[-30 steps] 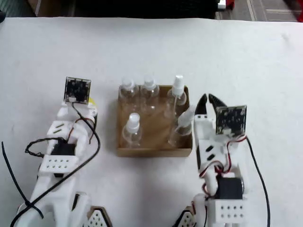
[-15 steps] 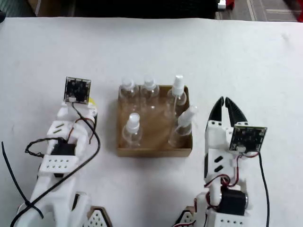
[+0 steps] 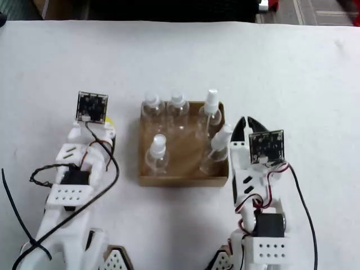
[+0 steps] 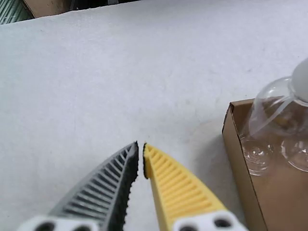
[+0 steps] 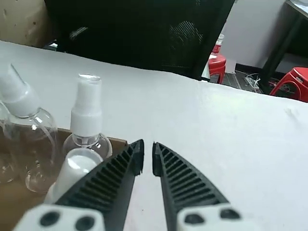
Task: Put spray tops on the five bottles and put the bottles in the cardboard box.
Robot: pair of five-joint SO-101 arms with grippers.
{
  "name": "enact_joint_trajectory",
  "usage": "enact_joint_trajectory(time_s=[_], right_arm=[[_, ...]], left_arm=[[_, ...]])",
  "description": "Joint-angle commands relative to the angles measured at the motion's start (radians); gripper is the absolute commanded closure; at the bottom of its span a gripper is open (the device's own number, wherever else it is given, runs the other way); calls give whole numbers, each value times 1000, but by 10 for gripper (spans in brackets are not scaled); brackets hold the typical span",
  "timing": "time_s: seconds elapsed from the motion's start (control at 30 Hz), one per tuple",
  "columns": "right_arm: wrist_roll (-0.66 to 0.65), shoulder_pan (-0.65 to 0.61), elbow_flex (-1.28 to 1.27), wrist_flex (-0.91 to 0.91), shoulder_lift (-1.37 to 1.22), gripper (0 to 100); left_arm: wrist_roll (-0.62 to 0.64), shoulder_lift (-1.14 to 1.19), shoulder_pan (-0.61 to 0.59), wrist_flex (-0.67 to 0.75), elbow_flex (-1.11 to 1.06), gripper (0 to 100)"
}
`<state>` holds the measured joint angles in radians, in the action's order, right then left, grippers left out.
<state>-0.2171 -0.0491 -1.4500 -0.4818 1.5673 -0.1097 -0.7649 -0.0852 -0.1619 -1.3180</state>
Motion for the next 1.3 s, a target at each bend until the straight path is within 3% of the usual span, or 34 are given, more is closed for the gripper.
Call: enact_joint_trajectory(time_s=[0.0, 0.6, 0.8, 0.97, 1.13, 1.27], right_arm=[[-6, -33, 6, -39, 67, 981], [-11, -79, 6, -180, 237, 981], [0, 50, 106, -180, 237, 981], [0, 64, 198, -222, 237, 981], [-11, 33, 270, -262, 236, 981], [-11, 30, 437, -430, 236, 981]], left_arm=[[6, 1, 13, 25, 6, 976], [6, 1, 13, 25, 3, 976], [6, 1, 12, 25, 6, 976], [6, -5, 4, 26, 11, 976], [14, -5, -70, 87, 6, 976], [15, -18, -142, 58, 52, 977]])
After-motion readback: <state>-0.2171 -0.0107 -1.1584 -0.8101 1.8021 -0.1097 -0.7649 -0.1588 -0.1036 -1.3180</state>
